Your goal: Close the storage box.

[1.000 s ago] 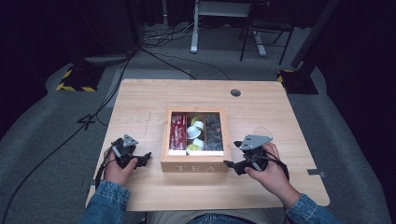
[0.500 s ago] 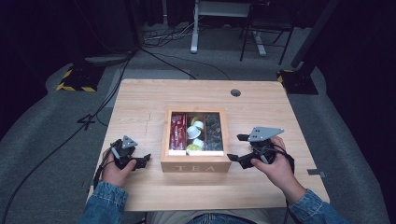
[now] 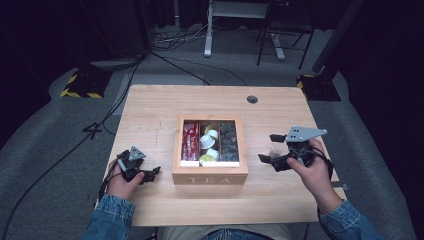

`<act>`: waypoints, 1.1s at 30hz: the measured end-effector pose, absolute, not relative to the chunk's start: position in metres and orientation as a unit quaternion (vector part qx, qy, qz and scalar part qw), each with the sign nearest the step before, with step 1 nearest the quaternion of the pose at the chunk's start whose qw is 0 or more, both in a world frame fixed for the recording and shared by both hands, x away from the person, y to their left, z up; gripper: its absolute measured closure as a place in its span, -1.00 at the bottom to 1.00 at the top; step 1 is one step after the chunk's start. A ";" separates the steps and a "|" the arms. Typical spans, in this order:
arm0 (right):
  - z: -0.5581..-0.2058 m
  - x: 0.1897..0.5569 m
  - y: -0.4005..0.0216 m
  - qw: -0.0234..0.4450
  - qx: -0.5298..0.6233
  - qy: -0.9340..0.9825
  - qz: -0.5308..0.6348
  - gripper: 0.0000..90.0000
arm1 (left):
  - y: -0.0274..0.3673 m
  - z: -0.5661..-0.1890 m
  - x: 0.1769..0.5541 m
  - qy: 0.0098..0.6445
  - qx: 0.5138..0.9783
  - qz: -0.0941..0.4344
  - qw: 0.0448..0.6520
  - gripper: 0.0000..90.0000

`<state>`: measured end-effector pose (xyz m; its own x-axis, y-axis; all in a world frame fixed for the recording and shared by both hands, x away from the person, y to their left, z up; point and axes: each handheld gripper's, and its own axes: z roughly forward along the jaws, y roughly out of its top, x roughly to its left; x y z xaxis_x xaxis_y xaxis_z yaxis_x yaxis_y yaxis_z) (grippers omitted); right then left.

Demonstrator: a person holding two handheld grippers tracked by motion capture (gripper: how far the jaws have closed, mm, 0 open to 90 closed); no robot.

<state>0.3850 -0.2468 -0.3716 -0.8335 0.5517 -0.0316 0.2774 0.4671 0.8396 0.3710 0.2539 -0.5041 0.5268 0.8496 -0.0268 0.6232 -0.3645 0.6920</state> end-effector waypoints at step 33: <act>-0.414 0.427 -0.371 0.176 0.385 0.817 0.393 -0.57 | 0.257 -0.504 0.375 0.447 0.814 0.167 0.332 -0.68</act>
<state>0.4269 -0.3707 -0.4137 -0.6419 0.7667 0.0141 0.4898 0.3958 0.7768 0.3748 0.2571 -0.5039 0.5451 0.8380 -0.0246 0.6163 -0.3806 0.6894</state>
